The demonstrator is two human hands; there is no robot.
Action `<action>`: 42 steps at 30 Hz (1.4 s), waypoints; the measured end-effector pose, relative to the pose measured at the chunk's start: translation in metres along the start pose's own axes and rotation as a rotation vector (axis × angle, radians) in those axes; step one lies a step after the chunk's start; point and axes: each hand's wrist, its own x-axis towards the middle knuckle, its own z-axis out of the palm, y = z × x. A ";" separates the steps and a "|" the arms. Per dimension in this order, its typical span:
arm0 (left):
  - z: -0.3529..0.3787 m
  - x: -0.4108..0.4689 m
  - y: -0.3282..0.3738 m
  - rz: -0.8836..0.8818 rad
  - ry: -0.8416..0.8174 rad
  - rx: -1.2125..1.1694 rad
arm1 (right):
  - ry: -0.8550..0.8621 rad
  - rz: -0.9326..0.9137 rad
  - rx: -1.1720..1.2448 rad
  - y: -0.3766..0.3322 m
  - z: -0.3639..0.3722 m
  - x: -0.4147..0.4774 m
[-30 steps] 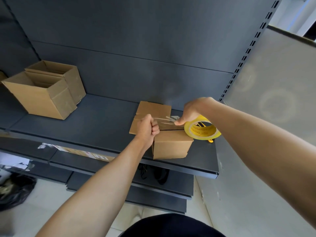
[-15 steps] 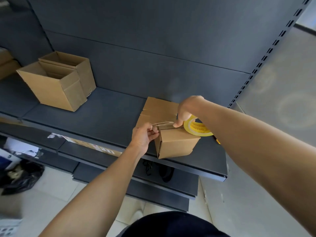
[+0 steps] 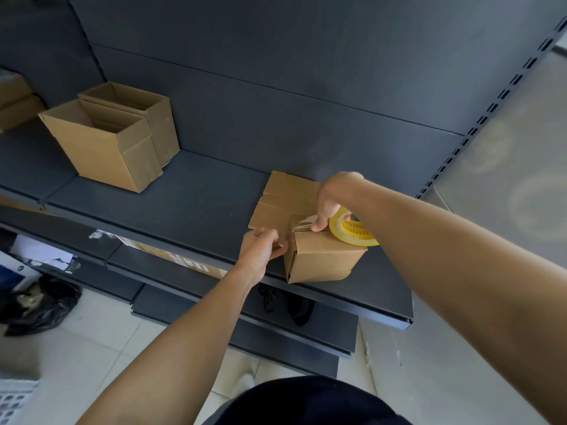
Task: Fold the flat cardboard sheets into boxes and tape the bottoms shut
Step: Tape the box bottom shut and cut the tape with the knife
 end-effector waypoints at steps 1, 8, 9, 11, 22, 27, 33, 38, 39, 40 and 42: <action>0.000 0.001 -0.002 0.001 -0.008 0.073 | 0.007 0.002 -0.003 0.000 0.000 0.000; 0.011 0.003 -0.006 0.012 -0.025 0.462 | 0.032 0.003 0.028 0.000 0.004 0.001; 0.011 0.002 -0.005 -0.006 -0.033 0.477 | 0.032 0.004 0.032 0.001 0.005 0.001; 0.009 0.001 -0.003 0.002 -0.027 0.599 | 0.037 0.009 0.025 0.002 0.006 0.001; 0.028 -0.016 0.019 0.378 -0.450 1.161 | 0.038 0.005 -0.007 0.005 0.005 0.001; 0.028 -0.007 0.018 0.328 -0.522 1.206 | -0.057 -0.074 0.174 0.022 0.003 0.004; 0.027 -0.005 0.023 0.272 -0.583 1.241 | -0.146 -0.252 0.384 0.067 0.001 0.000; 0.028 -0.005 0.027 0.253 -0.597 1.277 | -0.093 -0.225 0.303 0.066 0.001 0.001; 0.028 -0.005 0.027 0.254 -0.599 1.285 | -0.081 -0.195 0.267 0.066 0.000 0.000; 0.028 -0.005 0.027 0.254 -0.601 1.289 | -0.075 -0.156 0.237 0.068 0.002 0.000; 0.027 -0.004 0.029 0.248 -0.610 1.287 | -0.112 -0.089 0.221 0.073 0.011 0.003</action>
